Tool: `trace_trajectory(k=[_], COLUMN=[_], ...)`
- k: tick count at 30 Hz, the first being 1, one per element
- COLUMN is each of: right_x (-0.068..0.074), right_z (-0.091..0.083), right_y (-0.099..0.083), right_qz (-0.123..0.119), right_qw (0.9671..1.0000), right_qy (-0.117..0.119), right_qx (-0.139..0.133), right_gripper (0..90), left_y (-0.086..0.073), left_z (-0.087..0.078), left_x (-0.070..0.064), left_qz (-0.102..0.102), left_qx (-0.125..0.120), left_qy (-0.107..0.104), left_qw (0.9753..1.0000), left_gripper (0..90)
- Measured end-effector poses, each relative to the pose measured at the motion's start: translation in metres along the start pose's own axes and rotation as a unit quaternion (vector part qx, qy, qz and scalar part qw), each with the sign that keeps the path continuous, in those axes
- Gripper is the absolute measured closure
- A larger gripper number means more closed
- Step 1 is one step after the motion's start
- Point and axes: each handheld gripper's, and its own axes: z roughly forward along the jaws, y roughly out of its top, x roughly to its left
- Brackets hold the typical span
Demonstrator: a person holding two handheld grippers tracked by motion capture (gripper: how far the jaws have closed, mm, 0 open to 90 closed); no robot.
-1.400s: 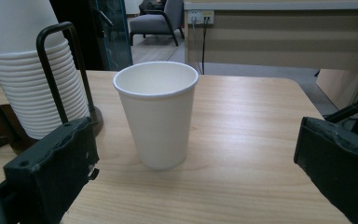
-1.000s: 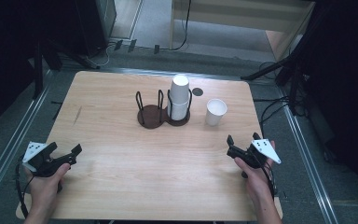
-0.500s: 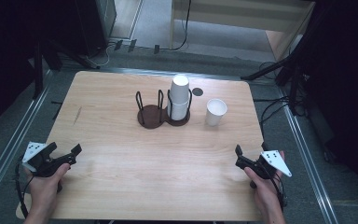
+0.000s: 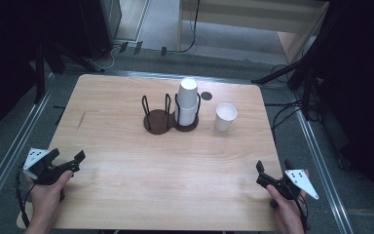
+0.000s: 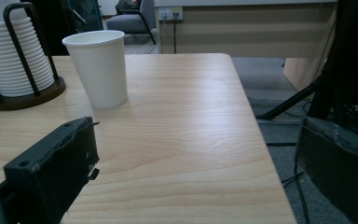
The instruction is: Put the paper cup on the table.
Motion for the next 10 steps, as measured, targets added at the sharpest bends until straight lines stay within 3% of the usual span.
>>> trace_trajectory(k=[10], right_x=[-0.0062], right_z=[-0.0117], right_y=[0.0018], right_qz=[0.015], right_qw=[0.9998], right_qy=[-0.009], right_qx=[-0.010], right_gripper=[0.0], left_y=[0.0006], left_z=[0.0004], left_x=[0.0008], left_qz=[-0.004], left_qx=[0.001], left_qy=[0.001], left_qw=[1.0000], left_gripper=[0.0])
